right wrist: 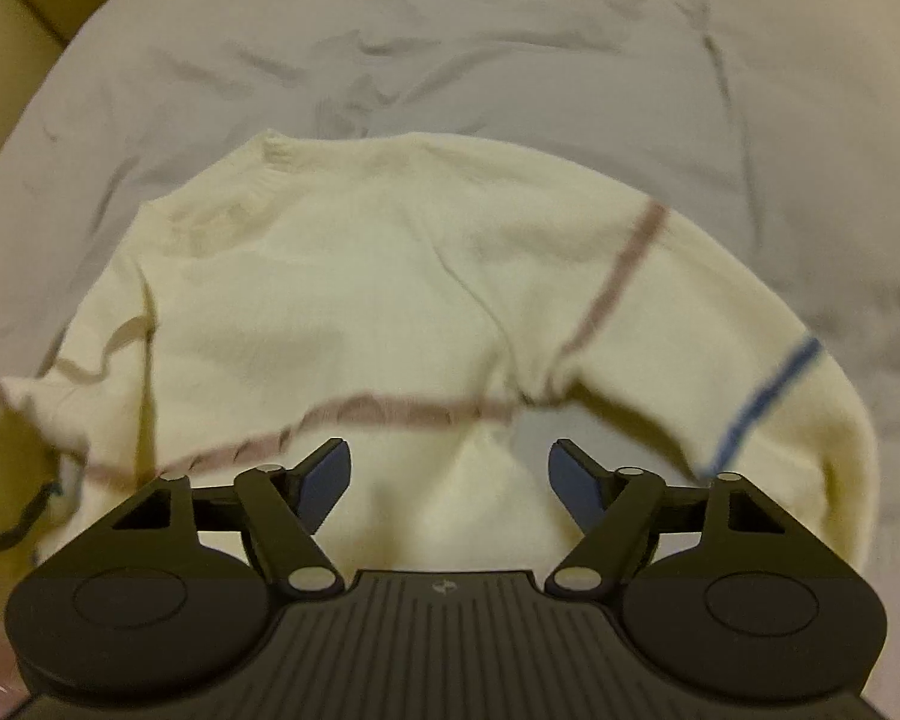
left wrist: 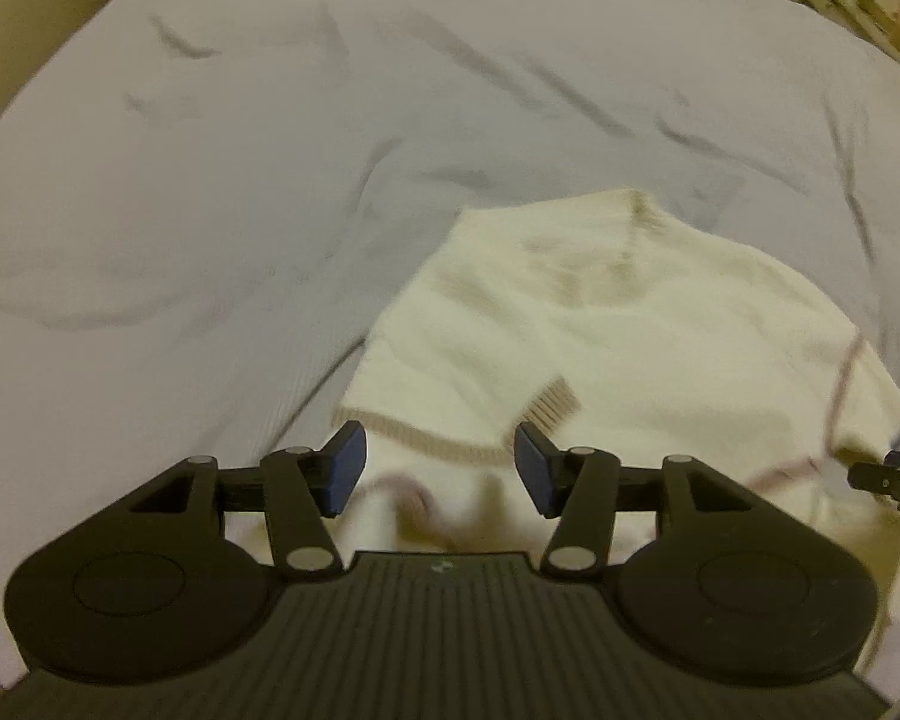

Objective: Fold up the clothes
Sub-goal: 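Open both grippers and release the sweater onto the bed, then grasp the sweater hem with both grippers and shake it out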

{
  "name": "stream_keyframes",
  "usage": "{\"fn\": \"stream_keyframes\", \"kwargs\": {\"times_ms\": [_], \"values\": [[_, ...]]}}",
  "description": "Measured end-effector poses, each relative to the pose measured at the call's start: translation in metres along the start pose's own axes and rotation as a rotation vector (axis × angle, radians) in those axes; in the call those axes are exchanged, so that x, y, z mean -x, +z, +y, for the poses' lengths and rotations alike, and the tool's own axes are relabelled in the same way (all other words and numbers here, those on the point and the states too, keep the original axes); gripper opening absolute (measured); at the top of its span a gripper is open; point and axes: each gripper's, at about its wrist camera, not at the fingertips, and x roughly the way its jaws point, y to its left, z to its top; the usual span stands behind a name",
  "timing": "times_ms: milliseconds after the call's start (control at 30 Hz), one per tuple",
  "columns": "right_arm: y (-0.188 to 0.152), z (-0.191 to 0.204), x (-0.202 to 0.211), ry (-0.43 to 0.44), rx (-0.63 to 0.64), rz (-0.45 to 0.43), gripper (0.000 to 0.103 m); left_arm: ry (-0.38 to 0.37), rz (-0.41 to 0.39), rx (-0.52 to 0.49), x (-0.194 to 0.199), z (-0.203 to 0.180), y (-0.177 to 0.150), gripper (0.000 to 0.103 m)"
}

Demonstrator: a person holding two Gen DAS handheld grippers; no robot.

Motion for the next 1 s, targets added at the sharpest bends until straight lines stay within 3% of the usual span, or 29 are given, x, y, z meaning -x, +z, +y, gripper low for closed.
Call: {"fn": "stream_keyframes", "kwargs": {"times_ms": [100, 167, 267, 500, 667, 700, 767, 800, 833, 867, 900, 1000], "values": [[0.024, 0.006, -0.027, 0.0, 0.056, 0.003, 0.07, 0.011, 0.022, 0.026, -0.032, 0.008, 0.007, 0.05], [0.04, 0.008, -0.044, 0.012, 0.11, -0.006, 0.06, 0.021, 0.03, 0.026, -0.049, 0.015, 0.01, 0.051], [0.065, 0.007, -0.065, 0.007, 0.191, -0.03, 0.055, 0.017, 0.043, 0.001, -0.067, 0.02, 0.014, 0.055], [0.124, -0.014, -0.095, 0.012, 0.306, -0.115, 0.057, -0.03, 0.074, -0.063, -0.097, 0.028, 0.025, 0.063], [0.148, -0.021, -0.115, 0.041, 0.383, -0.12, 0.07, -0.051, 0.086, -0.074, -0.118, 0.033, 0.027, 0.073], [0.15, -0.022, -0.121, 0.052, 0.397, -0.109, 0.07, -0.06, 0.077, -0.063, -0.119, 0.034, 0.026, 0.069], [0.151, -0.025, -0.133, 0.073, 0.414, -0.094, 0.072, -0.068, 0.044, -0.045, -0.116, 0.035, 0.022, 0.042], [0.15, -0.026, -0.137, 0.091, 0.417, -0.093, 0.069, -0.053, 0.022, -0.053, -0.113, 0.032, 0.019, 0.03], [0.149, -0.027, -0.138, 0.121, 0.418, -0.087, 0.049, -0.038, 0.0, -0.06, -0.11, 0.029, 0.015, 0.021], [0.148, -0.028, -0.138, 0.164, 0.421, -0.072, 0.016, -0.02, -0.023, -0.077, -0.106, 0.024, 0.012, 0.018], [0.145, -0.026, -0.136, 0.183, 0.441, -0.064, 0.008, 0.002, -0.047, -0.102, -0.1, 0.019, 0.009, 0.015], [0.136, -0.018, -0.118, 0.132, 0.518, -0.115, 0.007, 0.037, -0.118, -0.119, -0.075, 0.015, 0.014, 0.011]]}}
